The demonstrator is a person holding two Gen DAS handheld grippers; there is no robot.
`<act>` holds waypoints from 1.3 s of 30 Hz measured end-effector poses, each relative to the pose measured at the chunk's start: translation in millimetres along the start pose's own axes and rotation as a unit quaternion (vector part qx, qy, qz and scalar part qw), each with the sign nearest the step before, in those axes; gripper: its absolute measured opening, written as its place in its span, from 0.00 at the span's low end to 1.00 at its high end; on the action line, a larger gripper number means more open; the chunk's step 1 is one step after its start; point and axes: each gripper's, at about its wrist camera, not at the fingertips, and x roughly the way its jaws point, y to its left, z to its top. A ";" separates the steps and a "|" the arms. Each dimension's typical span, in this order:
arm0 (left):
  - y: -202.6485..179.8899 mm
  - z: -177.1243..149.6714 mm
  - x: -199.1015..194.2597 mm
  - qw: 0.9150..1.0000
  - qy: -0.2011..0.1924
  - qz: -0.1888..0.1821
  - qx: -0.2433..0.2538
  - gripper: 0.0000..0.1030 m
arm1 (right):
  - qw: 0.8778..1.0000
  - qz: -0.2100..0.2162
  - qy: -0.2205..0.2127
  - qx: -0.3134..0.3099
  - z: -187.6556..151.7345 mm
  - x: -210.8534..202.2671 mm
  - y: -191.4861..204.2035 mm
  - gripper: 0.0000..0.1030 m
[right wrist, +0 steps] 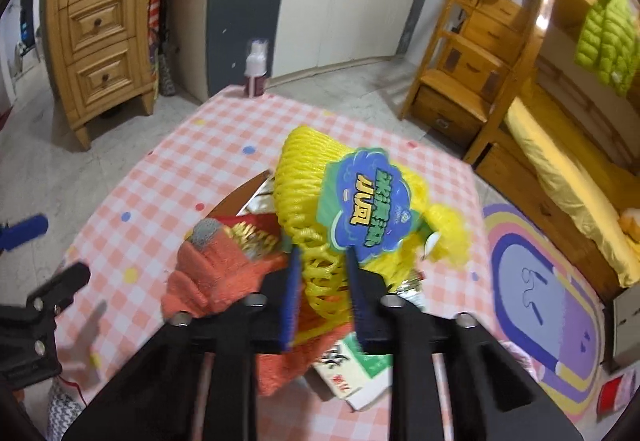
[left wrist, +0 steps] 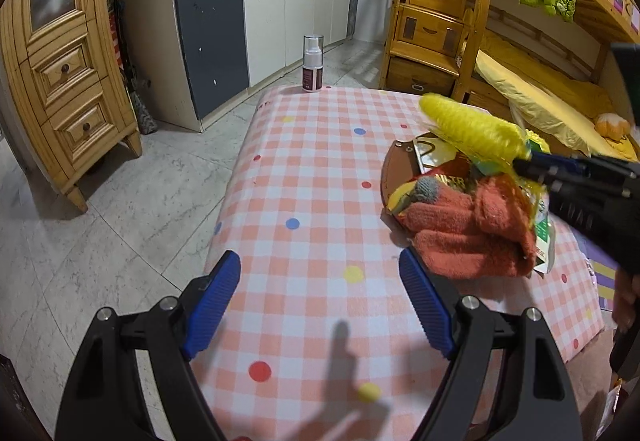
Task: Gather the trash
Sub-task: 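Grasp the yellow foam fruit net with the right tool and lift it, then grasp the silver blister pack with the left tool while the right tool holds the net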
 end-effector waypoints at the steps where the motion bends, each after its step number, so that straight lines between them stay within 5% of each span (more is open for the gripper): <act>1: -1.8 -0.8 -1.3 1.000 0.000 0.000 0.002 0.77 | 1.000 0.003 -0.006 0.007 1.1 -4.1 -4.8 0.08; 11: -34.2 -7.1 -25.7 0.999 -0.015 -0.012 0.037 0.77 | 0.984 -0.002 -0.122 0.128 -1.7 -77.7 -87.1 0.07; 23: -92.4 -12.6 -22.6 0.996 -0.006 -0.038 0.084 0.77 | 0.967 0.030 -0.142 0.208 -65.1 -124.7 -136.4 0.07; 30: -117.4 -13.5 -18.7 0.993 -0.005 -0.041 0.110 0.77 | 0.958 0.050 -0.166 0.230 -73.8 -126.4 -148.8 0.07; 35: -123.9 -8.7 -21.2 0.992 -0.009 -0.043 0.115 0.77 | 0.951 0.018 -0.209 0.227 -71.5 -147.5 -154.7 0.07; 39: -146.0 -0.9 -23.5 0.989 -0.012 -0.063 0.130 0.77 | 0.951 -0.020 -0.204 0.232 -82.3 -153.9 -164.7 0.07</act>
